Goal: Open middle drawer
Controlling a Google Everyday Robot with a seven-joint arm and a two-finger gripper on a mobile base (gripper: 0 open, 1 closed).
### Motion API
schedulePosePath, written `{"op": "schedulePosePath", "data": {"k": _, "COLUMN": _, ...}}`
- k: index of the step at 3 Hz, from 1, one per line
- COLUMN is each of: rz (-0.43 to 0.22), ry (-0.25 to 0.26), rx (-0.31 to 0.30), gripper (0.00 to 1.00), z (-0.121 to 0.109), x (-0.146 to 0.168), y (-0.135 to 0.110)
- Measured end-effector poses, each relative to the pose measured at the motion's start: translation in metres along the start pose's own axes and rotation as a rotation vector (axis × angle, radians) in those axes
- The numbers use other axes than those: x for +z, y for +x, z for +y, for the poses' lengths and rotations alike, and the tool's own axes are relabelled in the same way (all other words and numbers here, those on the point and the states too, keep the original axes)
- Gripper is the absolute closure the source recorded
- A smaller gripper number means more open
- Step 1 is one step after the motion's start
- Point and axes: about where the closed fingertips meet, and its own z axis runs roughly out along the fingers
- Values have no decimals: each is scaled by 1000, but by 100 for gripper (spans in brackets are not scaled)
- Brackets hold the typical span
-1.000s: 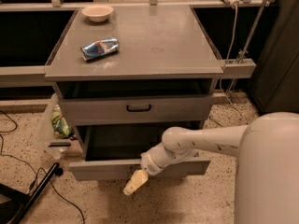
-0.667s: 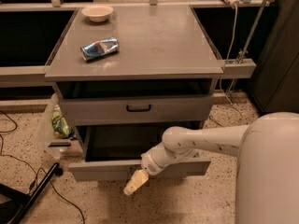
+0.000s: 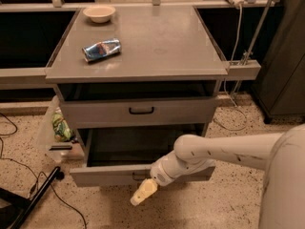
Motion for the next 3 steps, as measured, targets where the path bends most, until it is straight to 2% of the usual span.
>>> {"op": "schedulePosePath", "data": {"k": 1, "rz": 36, "ry": -2, "rx": 39, "gripper": 0, "z": 23, "x": -5, "y": 22}}
{"op": "schedulePosePath", "data": {"k": 2, "rz": 87, "ry": 92, "rx": 7, "gripper": 0, "z": 33, "x": -24, "y": 20}}
{"op": "schedulePosePath", "data": {"k": 3, "rz": 126, "ry": 209, "rx": -75, "gripper": 0, "z": 36, "x": -58, "y": -12}}
